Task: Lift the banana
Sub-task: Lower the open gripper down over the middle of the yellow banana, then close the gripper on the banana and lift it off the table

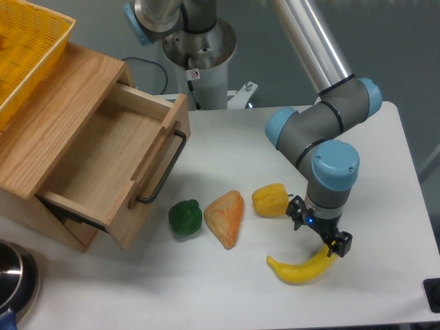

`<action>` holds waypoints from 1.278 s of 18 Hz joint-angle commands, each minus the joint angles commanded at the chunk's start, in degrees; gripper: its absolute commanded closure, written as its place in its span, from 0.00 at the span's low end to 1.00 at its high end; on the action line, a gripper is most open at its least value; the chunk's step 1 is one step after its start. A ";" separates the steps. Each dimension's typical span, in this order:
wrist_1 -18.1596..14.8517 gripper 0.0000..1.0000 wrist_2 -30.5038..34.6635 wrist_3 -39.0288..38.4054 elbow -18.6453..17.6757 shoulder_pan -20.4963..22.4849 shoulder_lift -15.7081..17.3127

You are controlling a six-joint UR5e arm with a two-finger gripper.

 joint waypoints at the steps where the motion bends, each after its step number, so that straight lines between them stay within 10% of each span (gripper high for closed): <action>1: 0.09 0.00 -0.09 0.09 0.18 0.18 -0.79; 13: 0.62 0.01 -0.18 6.94 2.73 3.43 -4.49; 18: 0.53 0.21 -0.26 6.86 2.46 3.35 -4.84; 23: 0.53 0.65 -0.44 6.94 2.38 3.35 -4.67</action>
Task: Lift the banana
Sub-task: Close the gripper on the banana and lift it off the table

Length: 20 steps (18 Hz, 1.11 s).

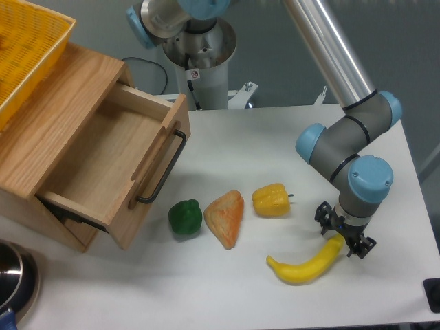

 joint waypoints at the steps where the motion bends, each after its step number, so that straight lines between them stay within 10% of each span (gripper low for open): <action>1: 0.00 0.73 0.00 0.00 0.00 -0.09 0.09; 4: 0.00 0.89 -0.09 -0.09 -0.26 -0.26 0.61; 12: -1.40 0.89 -2.64 0.00 -4.21 0.09 8.77; 20: -17.47 0.89 -2.37 -0.70 -5.45 -0.09 19.85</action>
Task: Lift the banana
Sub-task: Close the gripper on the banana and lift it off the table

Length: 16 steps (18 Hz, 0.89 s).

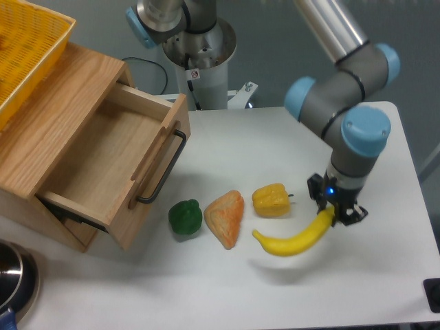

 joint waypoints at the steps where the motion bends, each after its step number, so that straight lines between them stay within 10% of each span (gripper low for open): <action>1: -1.85 0.89 0.00 0.00 0.00 0.00 1.14; 16: -4.77 0.89 1.05 -0.62 3.16 0.62 2.39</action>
